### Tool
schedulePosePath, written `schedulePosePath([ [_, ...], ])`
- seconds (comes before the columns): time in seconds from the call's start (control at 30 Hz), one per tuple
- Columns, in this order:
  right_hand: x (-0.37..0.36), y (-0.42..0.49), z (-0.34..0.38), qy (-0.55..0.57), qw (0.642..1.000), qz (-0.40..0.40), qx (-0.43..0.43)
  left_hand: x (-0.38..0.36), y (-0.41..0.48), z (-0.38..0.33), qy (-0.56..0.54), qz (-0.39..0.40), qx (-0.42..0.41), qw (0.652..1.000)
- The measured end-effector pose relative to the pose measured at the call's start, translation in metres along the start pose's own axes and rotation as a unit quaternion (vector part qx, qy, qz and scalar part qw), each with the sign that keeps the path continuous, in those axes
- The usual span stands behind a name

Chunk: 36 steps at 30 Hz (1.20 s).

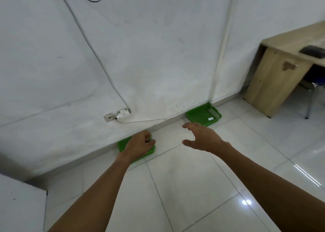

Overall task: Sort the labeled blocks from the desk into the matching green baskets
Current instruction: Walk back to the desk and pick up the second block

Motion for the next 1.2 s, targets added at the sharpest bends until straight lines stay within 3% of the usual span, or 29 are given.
schedulePosePath([
  [0.17,0.017,-0.092,-0.051,0.011,0.999,-0.032,-0.037,-0.060,-0.038,-0.069,-0.017,0.020,-0.065,0.998],
  [0.47,0.026,-0.270,-0.170,0.015,0.992,-0.048,-0.120,-0.196,-0.127,-0.213,0.110,0.029,-0.178,0.977],
  [0.67,0.052,-0.361,-0.247,0.023,0.983,-0.074,-0.167,-0.269,-0.173,-0.311,0.102,0.041,-0.244,0.963],
  [0.93,0.100,-0.412,-0.347,0.024,0.969,-0.119,-0.214,-0.332,-0.177,-0.403,0.060,0.061,-0.281,0.956],
  [1.2,0.144,-0.386,-0.479,0.017,0.964,-0.122,-0.234,-0.398,-0.099,-0.489,0.050,0.076,-0.268,0.959],
])
Point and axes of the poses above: each hand's wrist, its own y-axis towards the middle knuckle, its own x-axis out of the back of the hand, z = x × y, the point moved 8 cm from there along y, towards the middle knuckle, and after that the axes turned 7 degrees about x, right-handed, at the moved point
